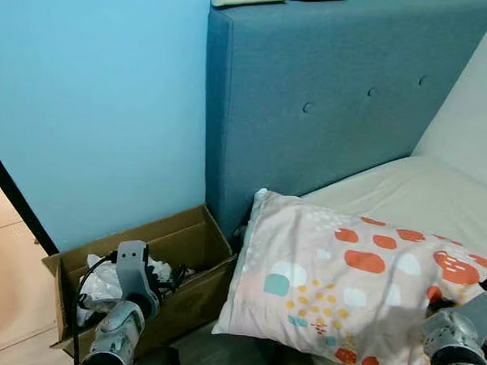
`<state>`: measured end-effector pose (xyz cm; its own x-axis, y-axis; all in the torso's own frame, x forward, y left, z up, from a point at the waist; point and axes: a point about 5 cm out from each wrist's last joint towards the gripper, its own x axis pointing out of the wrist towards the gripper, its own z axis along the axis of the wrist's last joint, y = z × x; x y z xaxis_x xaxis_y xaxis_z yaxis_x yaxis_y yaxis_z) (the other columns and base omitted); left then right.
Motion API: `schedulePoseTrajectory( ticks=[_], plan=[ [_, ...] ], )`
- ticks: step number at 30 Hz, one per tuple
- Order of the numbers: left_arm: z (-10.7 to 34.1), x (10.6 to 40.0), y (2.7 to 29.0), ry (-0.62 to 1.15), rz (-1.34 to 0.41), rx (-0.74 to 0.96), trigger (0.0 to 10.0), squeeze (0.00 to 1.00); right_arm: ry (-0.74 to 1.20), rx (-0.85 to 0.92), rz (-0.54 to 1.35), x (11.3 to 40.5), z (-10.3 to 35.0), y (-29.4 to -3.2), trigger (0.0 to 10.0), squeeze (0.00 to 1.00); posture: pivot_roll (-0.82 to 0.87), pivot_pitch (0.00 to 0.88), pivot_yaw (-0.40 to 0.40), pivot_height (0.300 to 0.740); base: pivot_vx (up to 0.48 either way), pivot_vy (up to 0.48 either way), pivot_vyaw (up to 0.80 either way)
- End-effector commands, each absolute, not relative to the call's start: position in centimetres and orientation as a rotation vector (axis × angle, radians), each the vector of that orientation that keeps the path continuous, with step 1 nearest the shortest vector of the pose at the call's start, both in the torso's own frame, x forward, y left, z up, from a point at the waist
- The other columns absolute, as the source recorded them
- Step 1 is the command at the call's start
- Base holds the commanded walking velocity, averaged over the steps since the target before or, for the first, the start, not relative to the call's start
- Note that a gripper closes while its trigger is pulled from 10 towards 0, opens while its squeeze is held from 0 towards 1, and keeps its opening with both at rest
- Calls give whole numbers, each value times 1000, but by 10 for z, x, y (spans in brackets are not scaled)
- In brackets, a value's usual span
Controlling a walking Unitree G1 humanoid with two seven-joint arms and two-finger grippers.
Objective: Clean up the room
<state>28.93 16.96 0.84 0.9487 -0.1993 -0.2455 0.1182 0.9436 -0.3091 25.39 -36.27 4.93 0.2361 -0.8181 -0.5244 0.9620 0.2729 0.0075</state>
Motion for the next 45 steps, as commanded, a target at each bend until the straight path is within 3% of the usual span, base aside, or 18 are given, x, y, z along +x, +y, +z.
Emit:
schedulePoseTrajectory(
  ticks=[1,6,8,13,16,19,24,29,37,45],
  plan=[
    [2,283,168,309,-170,-296,10000,0,513,310,-1313,244,48,-369,10000,0,-77,111,-71,598,0,0,0],
    [1,283,165,310,-176,-299,10000,0,482,273,-1304,244,57,-376,10000,0,-85,113,-72,598,0,0,0],
    [1,282,163,311,-183,-300,10000,0,470,231,-1193,242,58,-369,10000,0,-98,114,-76,598,0,0,0],
    [0,282,163,315,-187,-302,10000,0,412,266,-910,239,55,-334,10000,0,-114,115,-76,598,0,0,0],
    [0,282,163,316,-188,-302,10000,0,371,304,-842,239,55,-324,10000,0,-114,115,-76,598,0,0,0],
    [0,282,161,321,-196,-302,10000,0,351,383,-787,214,42,-299,10000,0,-125,116,-71,598,0,0,0],
    [-1,282,159,327,-206,-302,10000,0,261,510,-741,197,42,-289,10000,0,-136,110,-68,598,0,0,0],
    [-1,282,158,332,-216,-297,10000,0,176,630,-779,172,49,-297,10000,0,-141,111,-65,598,0,0,0],
    [-1,283,155,338,-232,-291,10000,0,18,913,-802,164,50,-295,10000,0,-149,109,-57,598,0,0,0],
    [0,283,155,335,-235,-286,10000,0,103,842,-873,162,39,-295,10000,0,-147,107,-54,598,0,0,0]
  ],
)
